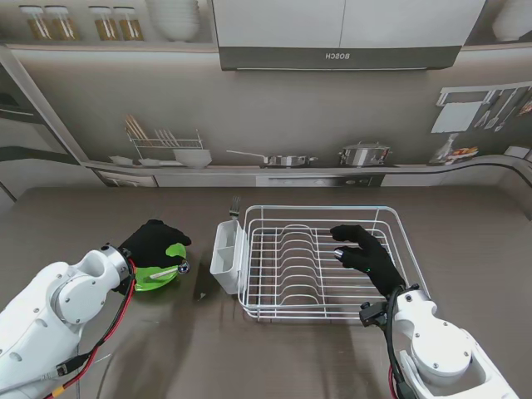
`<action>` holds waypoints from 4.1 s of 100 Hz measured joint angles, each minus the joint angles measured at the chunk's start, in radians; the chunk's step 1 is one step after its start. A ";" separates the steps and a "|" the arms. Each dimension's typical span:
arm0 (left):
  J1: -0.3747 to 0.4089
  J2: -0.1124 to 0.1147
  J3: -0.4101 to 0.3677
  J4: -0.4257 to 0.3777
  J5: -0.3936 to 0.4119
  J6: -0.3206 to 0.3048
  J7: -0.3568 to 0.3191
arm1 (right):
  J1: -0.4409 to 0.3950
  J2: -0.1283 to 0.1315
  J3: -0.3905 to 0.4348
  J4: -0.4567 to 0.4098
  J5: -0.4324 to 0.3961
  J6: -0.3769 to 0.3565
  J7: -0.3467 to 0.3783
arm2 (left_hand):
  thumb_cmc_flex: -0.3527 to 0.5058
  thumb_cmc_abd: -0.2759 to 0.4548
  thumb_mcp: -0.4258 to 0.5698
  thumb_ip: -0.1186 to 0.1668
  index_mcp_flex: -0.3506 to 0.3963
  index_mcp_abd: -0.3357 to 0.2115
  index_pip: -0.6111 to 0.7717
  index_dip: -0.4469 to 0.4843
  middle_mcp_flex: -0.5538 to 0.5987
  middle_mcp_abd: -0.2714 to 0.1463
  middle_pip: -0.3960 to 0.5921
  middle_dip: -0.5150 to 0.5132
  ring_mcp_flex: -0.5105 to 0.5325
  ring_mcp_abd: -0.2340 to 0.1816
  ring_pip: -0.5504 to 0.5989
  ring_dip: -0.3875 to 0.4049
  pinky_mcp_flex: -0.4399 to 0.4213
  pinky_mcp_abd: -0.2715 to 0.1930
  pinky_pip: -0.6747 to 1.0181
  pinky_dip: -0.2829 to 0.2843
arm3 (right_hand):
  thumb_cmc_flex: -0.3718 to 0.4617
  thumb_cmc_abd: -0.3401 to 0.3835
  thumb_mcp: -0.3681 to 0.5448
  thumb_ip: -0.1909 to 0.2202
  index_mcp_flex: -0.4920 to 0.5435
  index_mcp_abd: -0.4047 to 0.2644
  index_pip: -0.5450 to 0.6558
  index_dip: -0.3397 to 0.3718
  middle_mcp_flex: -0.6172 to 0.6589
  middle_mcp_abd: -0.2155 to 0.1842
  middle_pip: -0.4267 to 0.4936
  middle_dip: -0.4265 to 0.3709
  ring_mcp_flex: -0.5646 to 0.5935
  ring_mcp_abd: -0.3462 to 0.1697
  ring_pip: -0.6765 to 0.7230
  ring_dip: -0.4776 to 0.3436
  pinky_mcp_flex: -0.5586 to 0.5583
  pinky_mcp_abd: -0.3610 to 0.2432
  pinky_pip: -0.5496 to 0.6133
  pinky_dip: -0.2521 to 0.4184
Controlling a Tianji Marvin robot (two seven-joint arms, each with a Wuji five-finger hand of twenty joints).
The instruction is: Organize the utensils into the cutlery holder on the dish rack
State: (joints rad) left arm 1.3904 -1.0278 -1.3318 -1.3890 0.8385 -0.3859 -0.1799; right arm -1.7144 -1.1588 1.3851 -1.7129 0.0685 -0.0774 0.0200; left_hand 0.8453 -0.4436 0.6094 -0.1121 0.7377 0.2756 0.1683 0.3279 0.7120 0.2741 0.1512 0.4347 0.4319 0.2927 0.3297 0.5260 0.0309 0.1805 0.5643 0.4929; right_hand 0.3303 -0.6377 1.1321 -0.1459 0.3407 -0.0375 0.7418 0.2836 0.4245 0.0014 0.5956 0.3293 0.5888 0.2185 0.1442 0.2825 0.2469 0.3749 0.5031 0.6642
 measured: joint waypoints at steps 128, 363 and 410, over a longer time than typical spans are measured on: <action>-0.050 0.011 0.078 0.102 0.033 -0.015 0.059 | -0.002 -0.001 0.002 -0.004 0.032 0.006 0.000 | -0.002 -0.037 0.047 0.004 0.006 -0.035 0.012 0.007 -0.017 -0.015 -0.002 0.000 -0.002 -0.010 -0.011 -0.001 -0.010 0.000 -0.028 0.000 | 0.000 0.000 -0.001 0.000 0.000 0.000 0.000 0.000 0.012 0.005 0.006 0.000 0.000 0.001 0.000 0.000 0.000 0.000 0.000 0.008; -0.017 -0.017 0.013 0.059 -0.075 -0.005 0.115 | -0.003 -0.002 -0.001 -0.006 0.034 0.016 -0.001 | 0.177 0.038 -0.198 -0.029 0.153 -0.159 0.442 0.399 0.052 -0.066 0.057 0.047 0.037 -0.026 0.030 -0.003 -0.010 -0.015 0.076 -0.015 | 0.000 0.000 -0.012 0.000 0.000 0.003 0.000 -0.001 0.012 0.006 0.006 0.000 0.000 0.005 0.000 0.000 0.000 0.000 0.000 0.008; -0.074 -0.063 0.083 0.041 -0.444 0.049 0.124 | -0.002 -0.003 -0.002 -0.006 0.034 0.018 -0.002 | 0.188 0.049 -0.198 -0.029 0.152 -0.127 0.442 0.409 0.063 -0.055 0.066 0.053 0.037 -0.026 0.034 -0.003 -0.010 -0.015 0.087 -0.015 | 0.000 0.009 -0.012 0.000 0.000 0.003 0.000 -0.001 0.012 0.006 0.006 0.000 0.000 0.005 0.000 0.000 0.000 0.000 0.000 0.008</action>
State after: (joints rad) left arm 1.3161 -1.0903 -1.2487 -1.3476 0.3946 -0.3366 -0.0563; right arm -1.7167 -1.1614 1.3834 -1.7186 0.1026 -0.0592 0.0178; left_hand 1.0332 -0.3950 0.4110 -0.1408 0.8896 0.1487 0.6104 0.7369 0.7750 0.2189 0.2175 0.4881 0.4690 0.2664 0.3638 0.5235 0.0209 0.1657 0.6508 0.4783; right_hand 0.3303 -0.6290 1.1204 -0.1457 0.3407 -0.0345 0.7418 0.2828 0.4367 0.0079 0.6019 0.3293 0.5889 0.2233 0.1439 0.2830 0.2469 0.3749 0.5028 0.6721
